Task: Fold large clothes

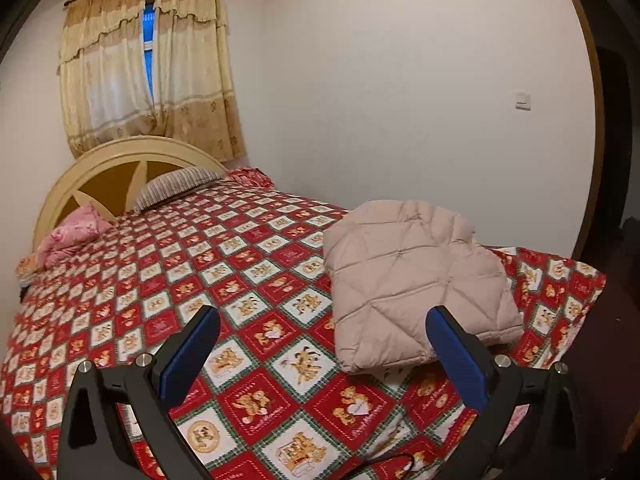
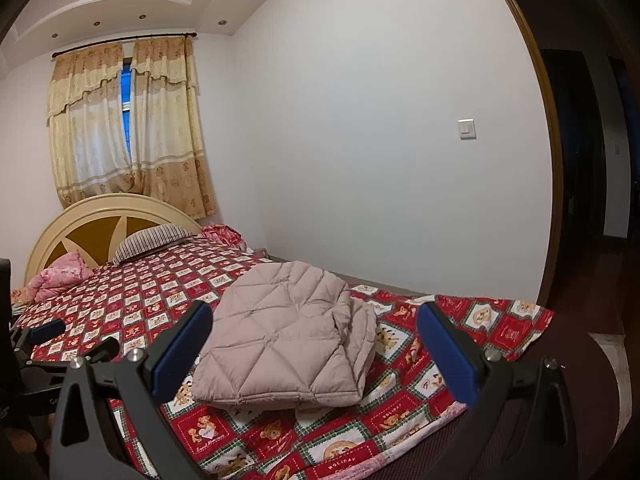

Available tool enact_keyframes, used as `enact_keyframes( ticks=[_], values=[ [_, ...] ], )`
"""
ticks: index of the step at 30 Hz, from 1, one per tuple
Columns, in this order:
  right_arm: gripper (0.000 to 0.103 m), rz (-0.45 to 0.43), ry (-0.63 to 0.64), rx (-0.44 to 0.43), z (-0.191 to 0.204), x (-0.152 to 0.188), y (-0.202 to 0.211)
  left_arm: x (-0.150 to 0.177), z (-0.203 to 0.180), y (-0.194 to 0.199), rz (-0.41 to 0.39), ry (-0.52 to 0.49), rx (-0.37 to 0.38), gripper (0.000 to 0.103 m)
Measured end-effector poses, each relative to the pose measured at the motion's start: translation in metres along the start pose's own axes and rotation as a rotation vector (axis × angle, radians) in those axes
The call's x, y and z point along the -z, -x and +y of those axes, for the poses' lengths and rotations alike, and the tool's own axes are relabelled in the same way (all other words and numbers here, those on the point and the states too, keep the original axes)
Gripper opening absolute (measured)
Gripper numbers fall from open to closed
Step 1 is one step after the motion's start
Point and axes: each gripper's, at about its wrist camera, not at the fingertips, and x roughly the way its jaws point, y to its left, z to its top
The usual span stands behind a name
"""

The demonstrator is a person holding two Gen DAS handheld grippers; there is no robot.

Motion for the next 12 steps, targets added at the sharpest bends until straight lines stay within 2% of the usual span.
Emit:
enact_keyframes(
  ticks=[3,12],
  values=[
    [0.103,0.015,0.002,-0.011,0.0030,0.0021,-0.0024,0.0007,0.0003,0.0020,-0.024,0.000,0.024,0.102],
    [0.103,0.021,0.001,-0.006,0.0051,0.0047,-0.0019,-0.0008,0.0004,0.0015,-0.037,-0.008,-0.006,0.102]
  ],
)
